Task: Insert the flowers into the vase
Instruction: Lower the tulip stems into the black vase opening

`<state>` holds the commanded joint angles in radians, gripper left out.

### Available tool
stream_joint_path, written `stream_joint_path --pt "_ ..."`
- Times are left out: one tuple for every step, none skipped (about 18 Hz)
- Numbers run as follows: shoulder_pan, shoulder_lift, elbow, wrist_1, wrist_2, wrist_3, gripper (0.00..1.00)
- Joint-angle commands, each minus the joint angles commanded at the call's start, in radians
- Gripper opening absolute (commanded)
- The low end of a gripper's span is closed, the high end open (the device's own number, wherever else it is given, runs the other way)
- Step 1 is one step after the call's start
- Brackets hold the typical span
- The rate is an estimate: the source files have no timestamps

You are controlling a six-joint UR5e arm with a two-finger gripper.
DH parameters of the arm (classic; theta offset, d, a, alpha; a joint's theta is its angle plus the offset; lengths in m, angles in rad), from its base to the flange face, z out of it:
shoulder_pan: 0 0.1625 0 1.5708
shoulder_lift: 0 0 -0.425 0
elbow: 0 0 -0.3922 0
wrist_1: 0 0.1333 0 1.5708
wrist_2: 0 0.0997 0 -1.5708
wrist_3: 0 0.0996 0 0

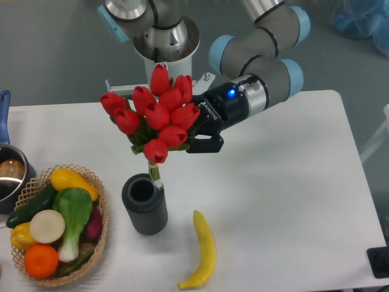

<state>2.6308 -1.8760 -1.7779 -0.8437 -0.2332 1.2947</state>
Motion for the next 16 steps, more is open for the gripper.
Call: stream_joint_path --pt "-0.011 -0.003 -0.003 0.000 0.000 0.002 0.37" --pt "-0.012 -0.003 -0.008 0.000 0.000 0.002 0.37" --pt "-0.014 -0.006 -0.012 0.000 0.000 0.002 0.37" --pt "-0.017 -0.009 -0.015 0.000 0.000 0.002 0.37" --pt "-0.020 -0.011 -0.017 0.000 0.000 0.000 0.37" --pt "-0.022 -0.011 -0.018 0.000 0.000 0.002 0.37" --pt "-0.022 -0.012 -0.020 0.002 0.000 0.002 0.37" --pt "-0.023 -0.018 -0.023 0.002 0.000 0.002 0.37" --pt "-0.026 -0.020 -0.026 0.002 0.000 0.002 0.37" --pt "-0.028 -0.020 -0.029 0.002 0.000 0.002 0.37" --pt "-0.028 -0.021 -0.031 0.002 -0.002 0.002 0.37" --pt "-0.031 -0.025 -0.034 0.002 -0.003 0.002 0.37" --pt "-0.037 -0.029 -0.041 0.002 -0.005 0.002 0.37" --pt "-0.038 -0.031 -0.047 0.002 -0.009 0.003 0.37" --pt "-0.038 -0.034 -0.054 0.002 -0.015 0.006 0.37" --pt "-0.038 -0.038 -0.055 0.002 -0.018 0.015 0.37"
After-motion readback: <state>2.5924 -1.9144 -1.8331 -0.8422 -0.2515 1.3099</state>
